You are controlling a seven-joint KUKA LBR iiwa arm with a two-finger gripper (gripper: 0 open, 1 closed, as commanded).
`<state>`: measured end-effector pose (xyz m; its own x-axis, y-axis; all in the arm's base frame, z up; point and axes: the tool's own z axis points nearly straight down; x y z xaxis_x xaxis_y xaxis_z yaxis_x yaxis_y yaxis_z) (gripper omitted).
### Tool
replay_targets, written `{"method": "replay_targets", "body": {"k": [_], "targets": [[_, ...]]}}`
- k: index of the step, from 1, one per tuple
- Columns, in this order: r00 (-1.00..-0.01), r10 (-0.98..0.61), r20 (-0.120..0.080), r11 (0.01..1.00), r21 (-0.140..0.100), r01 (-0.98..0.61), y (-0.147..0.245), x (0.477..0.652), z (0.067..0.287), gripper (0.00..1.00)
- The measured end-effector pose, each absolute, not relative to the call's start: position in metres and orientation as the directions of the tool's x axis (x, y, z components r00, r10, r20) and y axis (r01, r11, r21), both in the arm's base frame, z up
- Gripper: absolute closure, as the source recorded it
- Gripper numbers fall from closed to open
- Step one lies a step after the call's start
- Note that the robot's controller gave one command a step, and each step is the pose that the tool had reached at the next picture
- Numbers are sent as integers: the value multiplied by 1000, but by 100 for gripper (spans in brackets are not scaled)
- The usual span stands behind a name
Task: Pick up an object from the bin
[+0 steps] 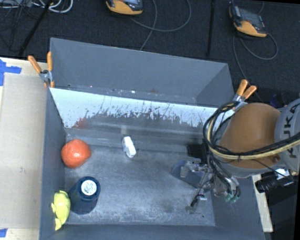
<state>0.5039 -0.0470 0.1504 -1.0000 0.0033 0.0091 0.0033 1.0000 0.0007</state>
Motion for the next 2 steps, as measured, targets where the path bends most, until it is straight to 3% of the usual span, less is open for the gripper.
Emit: {"method": "replay_targets", "body": {"k": [1, 2], "targets": [[-1000, 2, 1, 1000, 0, 2, -47, 506, 155, 0], [-998, -69, -1, 998, 2, -69, -79, 518, 156, 0]]}}
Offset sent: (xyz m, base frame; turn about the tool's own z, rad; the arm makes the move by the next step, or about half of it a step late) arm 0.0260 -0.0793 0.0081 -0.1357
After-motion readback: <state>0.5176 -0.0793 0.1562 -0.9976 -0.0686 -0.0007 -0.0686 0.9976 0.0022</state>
